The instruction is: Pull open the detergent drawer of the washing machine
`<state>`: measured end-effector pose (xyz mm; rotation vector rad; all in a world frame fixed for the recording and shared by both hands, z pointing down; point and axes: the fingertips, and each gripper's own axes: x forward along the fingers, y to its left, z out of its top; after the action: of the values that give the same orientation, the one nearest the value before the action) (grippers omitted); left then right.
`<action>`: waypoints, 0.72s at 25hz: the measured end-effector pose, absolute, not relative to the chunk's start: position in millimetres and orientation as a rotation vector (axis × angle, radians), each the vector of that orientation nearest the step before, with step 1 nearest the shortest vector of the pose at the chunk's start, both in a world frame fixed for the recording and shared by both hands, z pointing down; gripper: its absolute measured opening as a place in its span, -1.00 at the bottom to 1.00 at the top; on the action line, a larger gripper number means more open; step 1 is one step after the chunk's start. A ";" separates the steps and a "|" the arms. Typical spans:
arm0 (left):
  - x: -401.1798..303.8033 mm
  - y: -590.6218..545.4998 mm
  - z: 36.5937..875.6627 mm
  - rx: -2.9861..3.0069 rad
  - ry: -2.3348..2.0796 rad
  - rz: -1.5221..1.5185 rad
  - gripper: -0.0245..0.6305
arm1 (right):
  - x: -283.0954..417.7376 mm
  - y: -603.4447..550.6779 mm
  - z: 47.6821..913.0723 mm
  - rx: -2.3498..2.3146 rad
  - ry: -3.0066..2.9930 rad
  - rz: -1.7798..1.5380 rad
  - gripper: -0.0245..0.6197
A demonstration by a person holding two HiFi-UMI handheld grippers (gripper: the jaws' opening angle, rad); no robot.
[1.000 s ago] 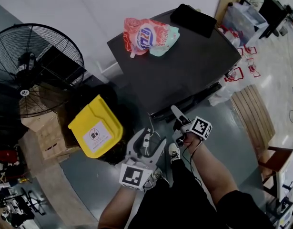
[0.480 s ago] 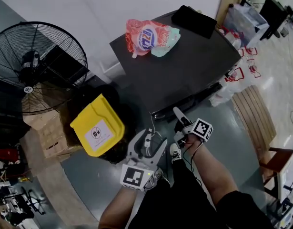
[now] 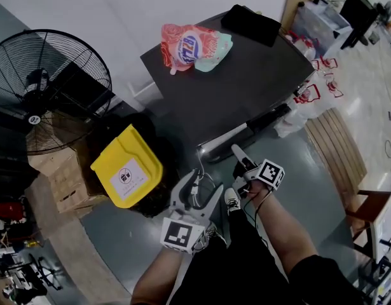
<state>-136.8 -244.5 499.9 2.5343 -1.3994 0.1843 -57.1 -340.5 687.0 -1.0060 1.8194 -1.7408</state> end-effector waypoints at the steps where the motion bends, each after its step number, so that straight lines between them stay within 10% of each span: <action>1: -135.4 -242.3 500.5 2.537 -1.392 0.186 -0.15 | -54.9 -337.4 686.9 -1.006 1.815 -1.739 0.37; 18: -122.3 -212.4 496.7 2.596 -1.294 0.201 -0.15 | -18.6 -284.5 690.4 -1.040 1.797 -1.707 0.36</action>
<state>-122.3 -212.4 496.7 2.5957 -1.2939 0.2013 -18.6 -284.5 690.4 -1.0400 1.7966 -1.7073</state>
